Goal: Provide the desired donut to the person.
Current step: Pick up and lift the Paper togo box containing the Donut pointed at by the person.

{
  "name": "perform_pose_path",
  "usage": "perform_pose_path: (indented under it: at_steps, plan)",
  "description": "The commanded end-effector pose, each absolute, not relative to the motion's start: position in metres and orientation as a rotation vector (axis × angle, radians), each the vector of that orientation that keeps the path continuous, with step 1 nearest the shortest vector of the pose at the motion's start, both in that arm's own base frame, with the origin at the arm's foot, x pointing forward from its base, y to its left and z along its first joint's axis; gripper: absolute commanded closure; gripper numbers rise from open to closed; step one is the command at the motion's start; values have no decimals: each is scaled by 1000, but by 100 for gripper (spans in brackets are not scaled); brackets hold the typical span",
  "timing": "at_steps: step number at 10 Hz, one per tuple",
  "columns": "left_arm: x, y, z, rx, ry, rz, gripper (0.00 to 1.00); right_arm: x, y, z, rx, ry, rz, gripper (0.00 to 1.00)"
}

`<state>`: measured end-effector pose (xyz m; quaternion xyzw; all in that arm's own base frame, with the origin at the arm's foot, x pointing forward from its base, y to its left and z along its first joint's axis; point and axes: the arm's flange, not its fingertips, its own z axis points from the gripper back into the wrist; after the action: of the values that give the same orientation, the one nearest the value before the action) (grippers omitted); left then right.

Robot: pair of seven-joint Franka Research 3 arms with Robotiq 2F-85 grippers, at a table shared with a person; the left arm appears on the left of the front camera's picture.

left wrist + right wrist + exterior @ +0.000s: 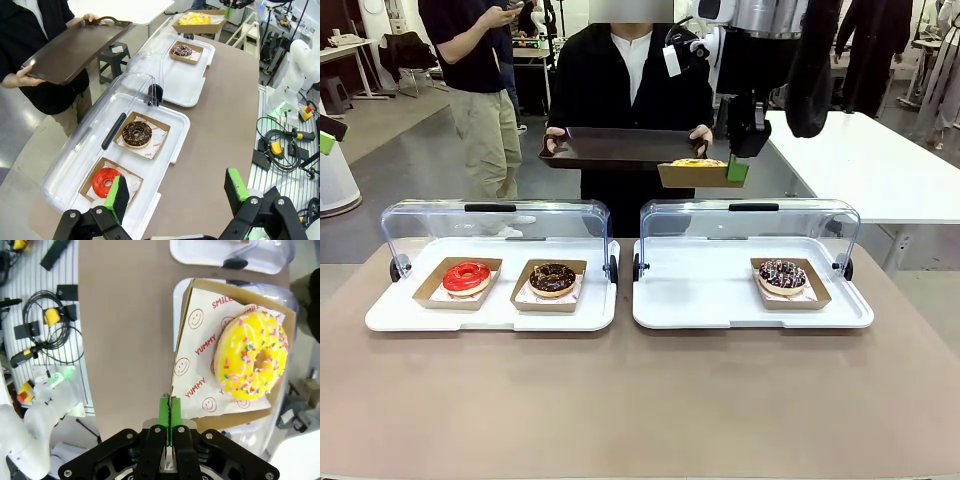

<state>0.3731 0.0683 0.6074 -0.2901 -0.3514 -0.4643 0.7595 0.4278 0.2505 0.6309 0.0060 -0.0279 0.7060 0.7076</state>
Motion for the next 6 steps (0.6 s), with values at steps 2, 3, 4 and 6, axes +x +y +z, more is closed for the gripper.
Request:
perform_pose_path:
  at_steps: [2,3,4,6]
  plan:
    - [372,67,608,-647,-779,-1011,0,428,251,631,13,-62,1568,100]
    - [372,67,608,-647,-779,-1011,0,428,251,631,13,-62,1568,100]
    - [372,67,608,-647,-779,-1011,0,428,251,631,13,-62,1568,100]
    - [372,67,608,-647,-779,-1011,0,428,251,631,13,-62,1568,100]
